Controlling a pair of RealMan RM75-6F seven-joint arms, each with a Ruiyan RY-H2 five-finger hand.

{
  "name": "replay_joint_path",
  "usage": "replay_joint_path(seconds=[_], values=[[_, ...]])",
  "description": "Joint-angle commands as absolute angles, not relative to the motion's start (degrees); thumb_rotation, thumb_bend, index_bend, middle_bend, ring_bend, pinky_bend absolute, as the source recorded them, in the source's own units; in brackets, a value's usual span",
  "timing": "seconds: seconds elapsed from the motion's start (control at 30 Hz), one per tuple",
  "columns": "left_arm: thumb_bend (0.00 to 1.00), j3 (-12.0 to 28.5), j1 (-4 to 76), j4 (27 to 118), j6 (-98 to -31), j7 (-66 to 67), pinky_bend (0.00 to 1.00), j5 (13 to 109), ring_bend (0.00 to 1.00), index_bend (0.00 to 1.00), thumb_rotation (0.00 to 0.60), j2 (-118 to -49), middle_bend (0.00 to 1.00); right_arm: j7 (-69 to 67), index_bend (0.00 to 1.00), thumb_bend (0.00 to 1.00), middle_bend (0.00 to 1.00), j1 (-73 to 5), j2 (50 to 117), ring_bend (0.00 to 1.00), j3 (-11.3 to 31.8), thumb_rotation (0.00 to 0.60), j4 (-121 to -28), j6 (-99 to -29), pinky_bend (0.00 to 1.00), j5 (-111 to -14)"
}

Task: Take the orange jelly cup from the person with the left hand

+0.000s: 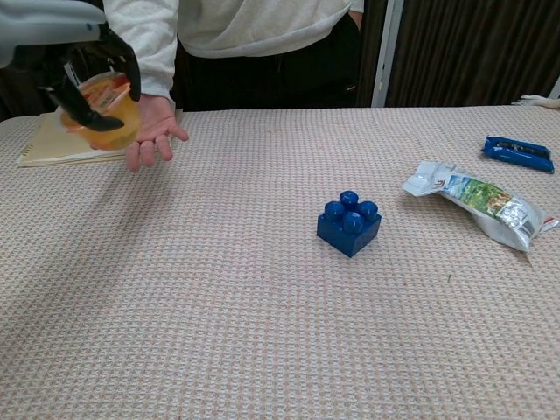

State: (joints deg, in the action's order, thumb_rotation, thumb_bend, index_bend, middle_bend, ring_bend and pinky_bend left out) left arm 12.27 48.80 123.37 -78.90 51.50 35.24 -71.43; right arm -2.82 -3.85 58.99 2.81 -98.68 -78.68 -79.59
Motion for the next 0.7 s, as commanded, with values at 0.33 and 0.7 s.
replay_joint_path(seconds=[0.33, 0.7], values=[[0.65, -8.7, 31.4, 119.1, -79.6, 38.0, 0.49, 64.3, 0.41, 0.7, 0.6, -70.0, 0.44, -2.2, 0.13, 0.07, 0.0, -3.2, 59.3, 0.0, 3.1, 0.6, -99.8, -79.6, 0.0, -78.9], [0.25, -8.7, 30.0, 110.4, -74.9, 39.1, 0.02, 62.4, 0.0, 0.11, 0.6, -75.0, 0.0, -2.7, 0.13, 0.07, 0.0, -2.8, 58.9, 0.0, 3.2, 0.6, -99.9, -79.9, 0.0, -78.5]])
